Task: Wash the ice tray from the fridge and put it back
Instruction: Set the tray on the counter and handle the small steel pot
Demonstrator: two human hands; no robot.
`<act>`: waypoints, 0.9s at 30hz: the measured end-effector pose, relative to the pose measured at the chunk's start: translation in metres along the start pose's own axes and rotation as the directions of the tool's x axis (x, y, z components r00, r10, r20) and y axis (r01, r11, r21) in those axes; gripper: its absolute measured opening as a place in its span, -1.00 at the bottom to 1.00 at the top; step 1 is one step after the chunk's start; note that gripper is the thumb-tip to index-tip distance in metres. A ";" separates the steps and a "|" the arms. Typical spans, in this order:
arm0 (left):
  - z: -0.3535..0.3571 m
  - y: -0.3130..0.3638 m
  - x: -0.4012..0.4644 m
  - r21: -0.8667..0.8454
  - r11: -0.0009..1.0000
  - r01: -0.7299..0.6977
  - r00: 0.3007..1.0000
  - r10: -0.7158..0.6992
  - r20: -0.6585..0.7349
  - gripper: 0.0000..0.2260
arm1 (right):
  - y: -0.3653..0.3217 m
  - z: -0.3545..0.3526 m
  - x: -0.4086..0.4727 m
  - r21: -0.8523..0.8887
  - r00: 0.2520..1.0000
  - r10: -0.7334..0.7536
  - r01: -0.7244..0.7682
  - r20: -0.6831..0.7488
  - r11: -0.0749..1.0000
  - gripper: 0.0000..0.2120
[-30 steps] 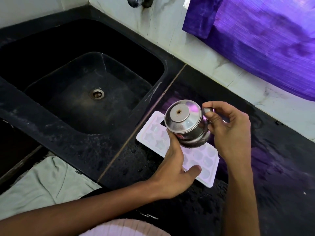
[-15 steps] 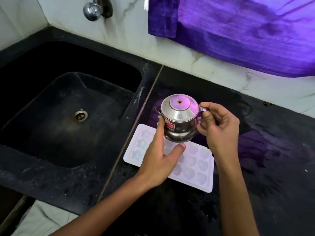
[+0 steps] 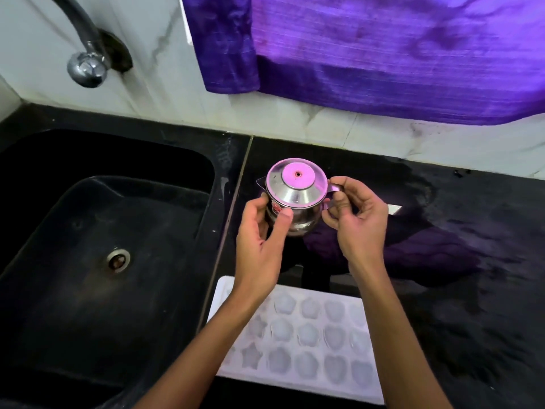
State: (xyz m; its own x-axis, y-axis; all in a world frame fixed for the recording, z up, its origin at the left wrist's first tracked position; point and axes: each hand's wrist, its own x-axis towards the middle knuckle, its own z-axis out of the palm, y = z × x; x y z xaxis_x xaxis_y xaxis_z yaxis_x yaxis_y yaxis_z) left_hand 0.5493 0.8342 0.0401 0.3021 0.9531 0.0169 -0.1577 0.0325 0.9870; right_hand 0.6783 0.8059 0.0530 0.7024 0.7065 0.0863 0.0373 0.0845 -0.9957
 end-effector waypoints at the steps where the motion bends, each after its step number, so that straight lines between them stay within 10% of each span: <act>1: 0.002 -0.002 0.008 0.010 1.000 0.000 1.000 0.000 -0.016 -0.78 | 0.003 0.003 0.006 0.008 1.000 0.001 -0.001 -0.004 1.000 -0.71; 27: 0.010 -0.048 0.073 0.022 0.997 0.070 0.996 -0.069 -0.063 -0.78 | 0.063 0.020 0.060 0.029 1.000 0.015 -0.016 0.027 0.999 -0.76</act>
State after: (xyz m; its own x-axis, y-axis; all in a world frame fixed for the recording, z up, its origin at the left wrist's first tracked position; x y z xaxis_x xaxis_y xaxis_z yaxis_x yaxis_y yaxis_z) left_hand 0.5879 0.8989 -0.0040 0.2527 0.9656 -0.0614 -0.1157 0.0931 0.9889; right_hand 0.7080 0.8675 -0.0037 0.6836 0.7263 0.0719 0.0056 0.0932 -0.9956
